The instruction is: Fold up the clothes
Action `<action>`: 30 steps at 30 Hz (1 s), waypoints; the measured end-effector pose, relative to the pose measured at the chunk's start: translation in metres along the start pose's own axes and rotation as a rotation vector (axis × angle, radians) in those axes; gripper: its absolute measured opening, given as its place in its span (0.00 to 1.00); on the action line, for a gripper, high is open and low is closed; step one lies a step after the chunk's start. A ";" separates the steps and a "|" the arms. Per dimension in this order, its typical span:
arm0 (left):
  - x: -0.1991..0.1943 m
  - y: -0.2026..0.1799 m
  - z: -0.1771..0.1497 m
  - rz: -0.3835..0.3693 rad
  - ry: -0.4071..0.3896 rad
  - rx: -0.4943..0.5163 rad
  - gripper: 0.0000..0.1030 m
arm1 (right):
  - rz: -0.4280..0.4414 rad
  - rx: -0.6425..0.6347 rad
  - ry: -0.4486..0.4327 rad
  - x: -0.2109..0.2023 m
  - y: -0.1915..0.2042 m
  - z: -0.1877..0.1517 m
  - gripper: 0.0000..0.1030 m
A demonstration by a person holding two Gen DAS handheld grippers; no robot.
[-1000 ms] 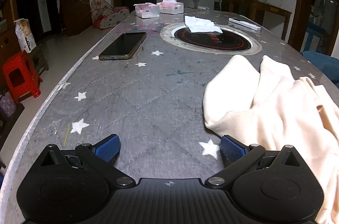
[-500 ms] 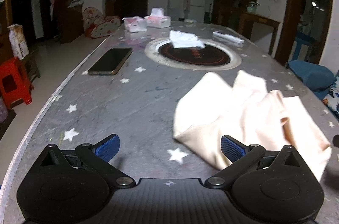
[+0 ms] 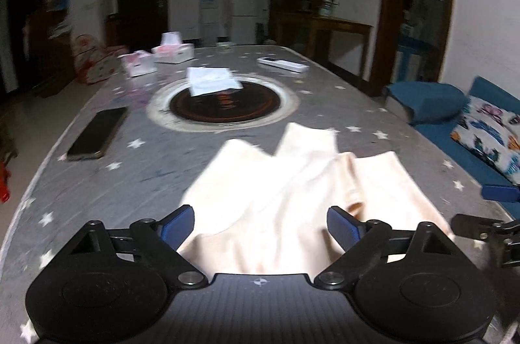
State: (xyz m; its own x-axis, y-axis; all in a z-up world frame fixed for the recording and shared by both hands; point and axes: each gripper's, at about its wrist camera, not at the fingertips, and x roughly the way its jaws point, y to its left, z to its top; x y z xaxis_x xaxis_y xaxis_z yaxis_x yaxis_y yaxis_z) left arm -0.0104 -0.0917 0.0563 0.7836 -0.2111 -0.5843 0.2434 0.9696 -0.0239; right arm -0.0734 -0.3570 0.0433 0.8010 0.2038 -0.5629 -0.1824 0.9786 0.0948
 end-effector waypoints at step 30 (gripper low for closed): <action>0.033 0.005 0.009 -0.094 0.076 0.065 0.07 | 0.191 -0.025 0.062 0.077 0.016 0.055 0.53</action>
State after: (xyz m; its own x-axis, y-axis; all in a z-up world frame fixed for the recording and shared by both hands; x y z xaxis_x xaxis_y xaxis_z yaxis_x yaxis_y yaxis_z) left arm 0.0217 -0.0946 0.0441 0.7104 -0.2885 -0.6419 0.3522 0.9354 -0.0306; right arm 0.0169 -0.3244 0.0469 0.7139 0.3825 -0.5865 -0.3418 0.9214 0.1849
